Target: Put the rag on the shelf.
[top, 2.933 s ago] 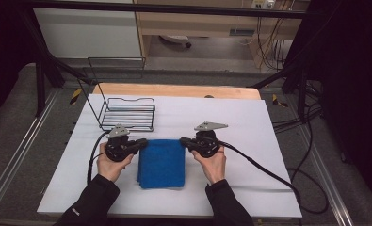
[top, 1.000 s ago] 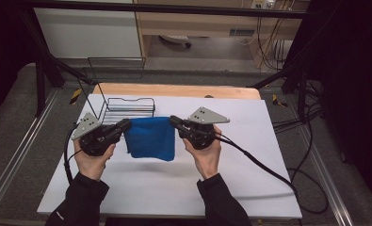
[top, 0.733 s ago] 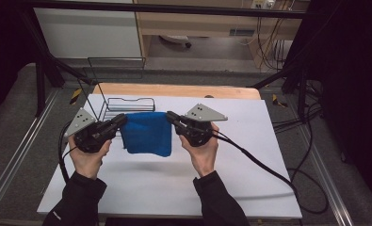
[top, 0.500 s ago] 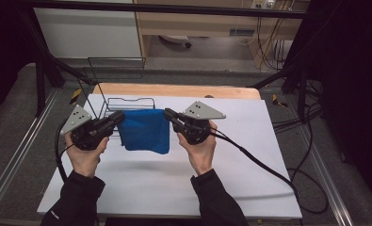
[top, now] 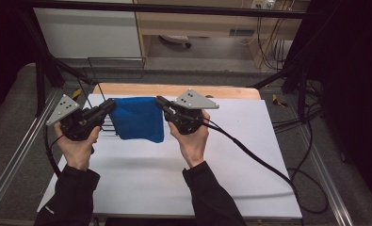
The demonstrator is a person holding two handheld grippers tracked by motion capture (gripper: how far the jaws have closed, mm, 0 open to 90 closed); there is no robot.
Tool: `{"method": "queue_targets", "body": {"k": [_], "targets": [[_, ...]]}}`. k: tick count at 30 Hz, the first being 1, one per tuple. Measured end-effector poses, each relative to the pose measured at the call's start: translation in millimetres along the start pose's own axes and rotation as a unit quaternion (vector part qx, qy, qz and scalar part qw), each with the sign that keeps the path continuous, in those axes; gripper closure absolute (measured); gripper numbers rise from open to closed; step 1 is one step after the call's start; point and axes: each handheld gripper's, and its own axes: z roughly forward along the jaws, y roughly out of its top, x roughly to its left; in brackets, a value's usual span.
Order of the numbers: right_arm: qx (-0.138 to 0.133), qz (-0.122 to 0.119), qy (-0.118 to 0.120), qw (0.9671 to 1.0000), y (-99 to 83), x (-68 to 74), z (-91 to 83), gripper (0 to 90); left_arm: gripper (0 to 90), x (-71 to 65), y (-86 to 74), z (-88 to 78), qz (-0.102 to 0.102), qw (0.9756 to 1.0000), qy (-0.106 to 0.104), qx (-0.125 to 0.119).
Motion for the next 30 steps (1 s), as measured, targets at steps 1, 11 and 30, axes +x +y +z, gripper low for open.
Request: {"method": "queue_targets", "body": {"k": [1,11,30], "targets": [[-0.002,-0.005,-0.002,1.0000,4.5,1.2,2.4,87.2,84.6,1.3,2.2,-0.6,0.000,1.0000,0.001,-0.004],[-0.015,-0.015,-0.004,0.9998,23.8,6.3,16.2,87.2,84.6,14.0,20.5,-2.6,0.000,0.9996,0.016,-0.023],[-0.035,-0.030,-0.009,0.9989,51.1,10.4,33.8,87.3,84.7,30.8,53.7,-5.6,0.008,0.9975,0.033,-0.062]]}}
